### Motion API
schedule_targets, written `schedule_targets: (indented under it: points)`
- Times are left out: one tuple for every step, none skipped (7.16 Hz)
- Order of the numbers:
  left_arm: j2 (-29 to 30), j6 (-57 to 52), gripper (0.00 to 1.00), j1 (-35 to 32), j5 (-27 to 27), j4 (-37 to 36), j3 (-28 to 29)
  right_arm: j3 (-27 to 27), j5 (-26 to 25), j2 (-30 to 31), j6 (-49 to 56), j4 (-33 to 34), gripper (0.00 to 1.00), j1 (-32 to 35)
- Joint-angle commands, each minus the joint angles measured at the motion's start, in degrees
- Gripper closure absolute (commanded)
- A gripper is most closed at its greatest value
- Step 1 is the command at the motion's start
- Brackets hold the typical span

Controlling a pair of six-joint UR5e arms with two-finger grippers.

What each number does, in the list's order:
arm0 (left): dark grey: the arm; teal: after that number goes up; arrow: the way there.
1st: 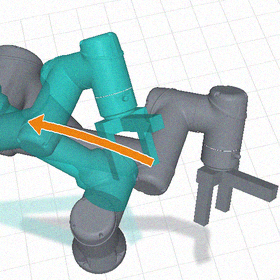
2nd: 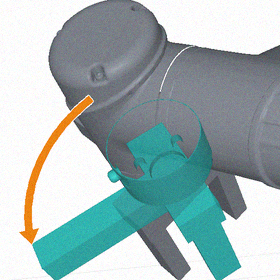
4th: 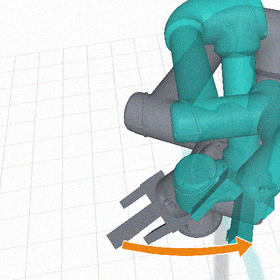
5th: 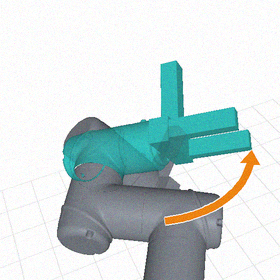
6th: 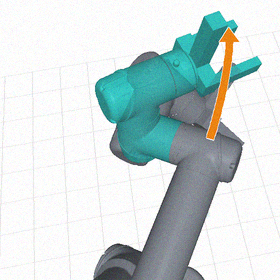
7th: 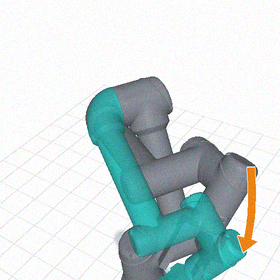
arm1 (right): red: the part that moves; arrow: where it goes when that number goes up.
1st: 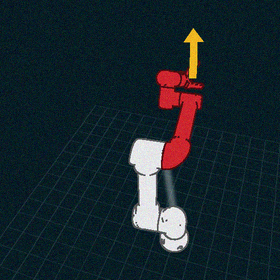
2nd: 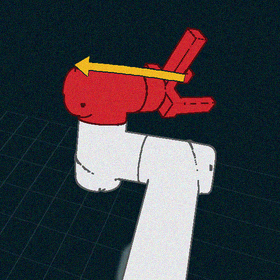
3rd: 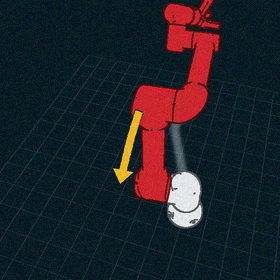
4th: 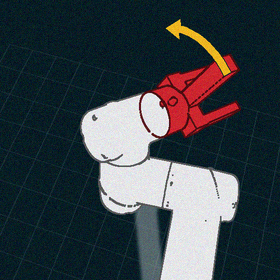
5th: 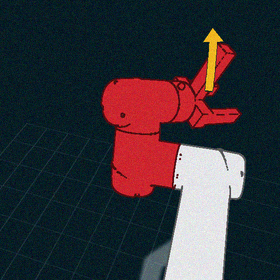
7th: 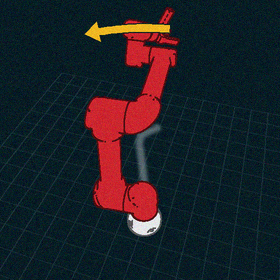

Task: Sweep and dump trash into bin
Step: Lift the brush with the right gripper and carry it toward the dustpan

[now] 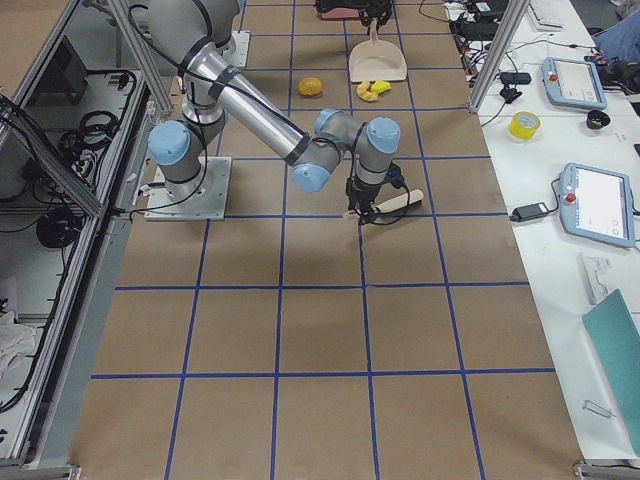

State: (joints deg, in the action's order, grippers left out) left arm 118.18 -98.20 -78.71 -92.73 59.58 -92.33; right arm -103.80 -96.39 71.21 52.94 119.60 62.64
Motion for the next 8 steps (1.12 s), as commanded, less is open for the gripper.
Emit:
schedule_targets:
  points:
    - [-0.14, 0.03, 0.85, -0.66, -1.13, 0.18, -0.22, -0.34, 0.06, -0.28, -0.03, -0.16, 0.36, 0.02]
    - [-0.14, 0.03, 0.85, -0.66, -1.13, 0.18, -0.22, -0.35, 0.15, -0.28, -0.12, -0.07, 0.37, 0.02]
    - [-0.23, -0.06, 0.85, -0.66, -1.05, 0.18, -0.22, -0.35, 0.15, -0.1, -0.12, -0.16, 0.47, 0.02]
    - [-0.14, 0.03, 0.85, -0.66, -1.05, 0.18, -0.22, -0.26, 0.15, -0.28, -0.12, -0.16, 0.52, 0.02]
    - [-0.14, 0.03, 0.85, -0.66, -0.96, 0.18, -0.22, -0.34, 0.15, -0.45, -0.03, -0.16, 0.52, 0.02]
    - [-0.14, 0.03, 0.85, -0.66, -0.96, 0.18, -0.22, -0.35, 0.15, -0.45, -0.12, -0.25, 0.62, 0.02]
    - [-0.14, 0.03, 0.85, -0.66, -0.87, 0.1, -0.22, -0.35, 0.15, -0.37, -0.03, -0.25, 0.73, 0.02]
    - [-0.23, 0.03, 0.85, -0.66, -0.87, 0.1, -0.22, -0.26, 0.15, 0.07, -0.03, -0.25, 0.88, 0.02]
